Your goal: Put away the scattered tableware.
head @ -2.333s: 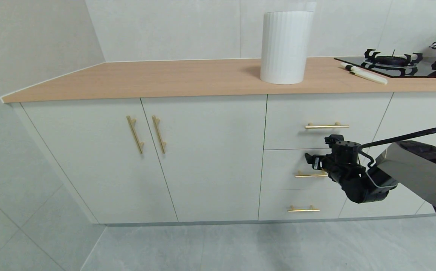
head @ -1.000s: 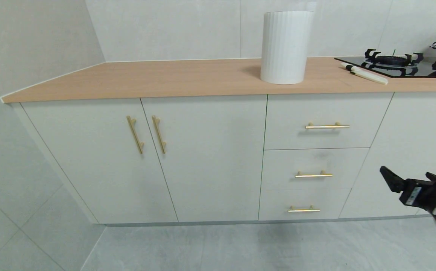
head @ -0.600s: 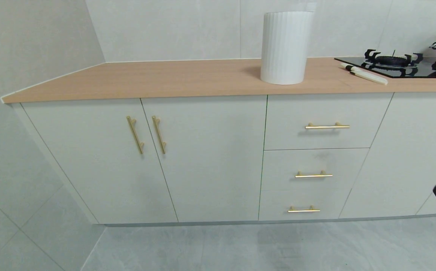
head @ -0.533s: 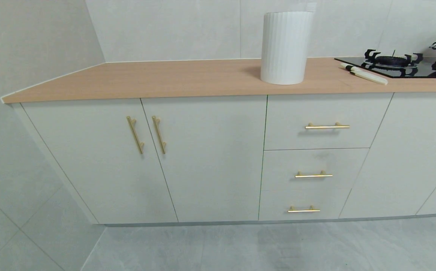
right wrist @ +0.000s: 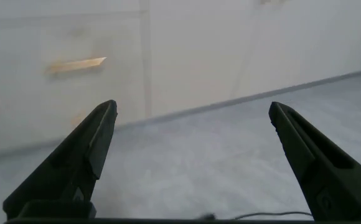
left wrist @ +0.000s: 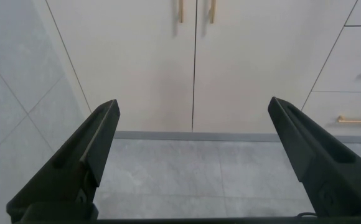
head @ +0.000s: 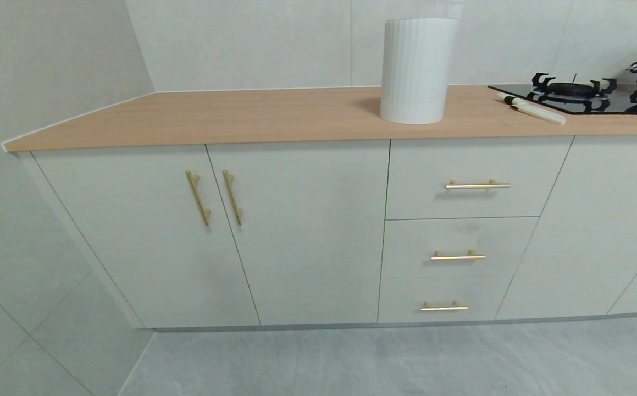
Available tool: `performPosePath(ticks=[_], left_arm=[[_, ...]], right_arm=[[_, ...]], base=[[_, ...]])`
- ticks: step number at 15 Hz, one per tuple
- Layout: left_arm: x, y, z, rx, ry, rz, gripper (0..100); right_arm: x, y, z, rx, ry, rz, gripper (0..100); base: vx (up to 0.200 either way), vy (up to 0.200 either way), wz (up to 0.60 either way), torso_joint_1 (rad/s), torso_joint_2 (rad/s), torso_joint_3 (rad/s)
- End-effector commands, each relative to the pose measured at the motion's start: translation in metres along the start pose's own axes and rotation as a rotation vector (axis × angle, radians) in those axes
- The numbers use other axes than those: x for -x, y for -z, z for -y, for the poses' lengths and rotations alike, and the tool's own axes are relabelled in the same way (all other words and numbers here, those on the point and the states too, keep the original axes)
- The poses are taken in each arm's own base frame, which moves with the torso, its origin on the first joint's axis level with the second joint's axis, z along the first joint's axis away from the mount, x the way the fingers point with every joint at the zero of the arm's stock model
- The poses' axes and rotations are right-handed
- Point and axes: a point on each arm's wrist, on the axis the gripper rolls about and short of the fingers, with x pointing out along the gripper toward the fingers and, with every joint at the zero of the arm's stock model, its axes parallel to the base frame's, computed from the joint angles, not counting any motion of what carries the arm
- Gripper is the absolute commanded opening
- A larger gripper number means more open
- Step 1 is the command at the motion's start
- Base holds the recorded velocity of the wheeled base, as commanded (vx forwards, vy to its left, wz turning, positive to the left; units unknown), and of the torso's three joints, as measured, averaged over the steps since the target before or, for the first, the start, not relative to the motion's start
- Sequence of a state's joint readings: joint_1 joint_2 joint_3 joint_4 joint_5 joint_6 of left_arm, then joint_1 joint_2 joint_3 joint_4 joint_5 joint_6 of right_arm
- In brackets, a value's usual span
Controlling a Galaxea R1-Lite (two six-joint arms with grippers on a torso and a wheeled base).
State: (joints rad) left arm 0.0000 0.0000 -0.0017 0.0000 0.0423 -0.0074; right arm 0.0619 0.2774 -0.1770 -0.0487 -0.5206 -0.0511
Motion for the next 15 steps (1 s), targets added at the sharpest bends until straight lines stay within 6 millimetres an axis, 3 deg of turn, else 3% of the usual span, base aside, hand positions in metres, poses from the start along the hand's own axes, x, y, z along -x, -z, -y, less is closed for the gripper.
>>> performPosePath(ticks=[1, 5, 7, 9, 15], left_arm=[[0.000, 0.000, 0.000, 0.000, -0.001, 0.000, 100], [0.000, 0.000, 0.000, 0.000, -0.001, 0.000, 100], [0.000, 0.000, 0.000, 0.000, -0.001, 0.000, 100], [0.000, 0.000, 0.000, 0.000, -0.001, 0.000, 100], [0.000, 0.000, 0.000, 0.000, -0.001, 0.000, 100]], right_arm=[[0.014, 0.005, 0.007, -0.034, 0.064, 0.086, 100], [0.017, 0.039, 0.004, 0.006, 0.069, 0.019, 100], [0.020, 0.045, 0.002, -0.019, -0.182, 0.091, 100], [0.016, 0.053, -0.004, -0.041, -0.287, 0.123, 100], [0.017, 0.055, -0.007, -0.025, -0.441, 0.116, 100]], base=[[0.000, 0.000, 0.00, 0.000, 0.00, 0.000], [0.000, 0.000, 0.00, 0.000, 0.00, 0.000], [0.000, 0.000, 0.00, 0.000, 0.00, 0.000], [0.000, 0.000, 0.00, 0.000, 0.00, 0.000], [0.000, 0.000, 0.00, 0.000, 0.00, 0.000]])
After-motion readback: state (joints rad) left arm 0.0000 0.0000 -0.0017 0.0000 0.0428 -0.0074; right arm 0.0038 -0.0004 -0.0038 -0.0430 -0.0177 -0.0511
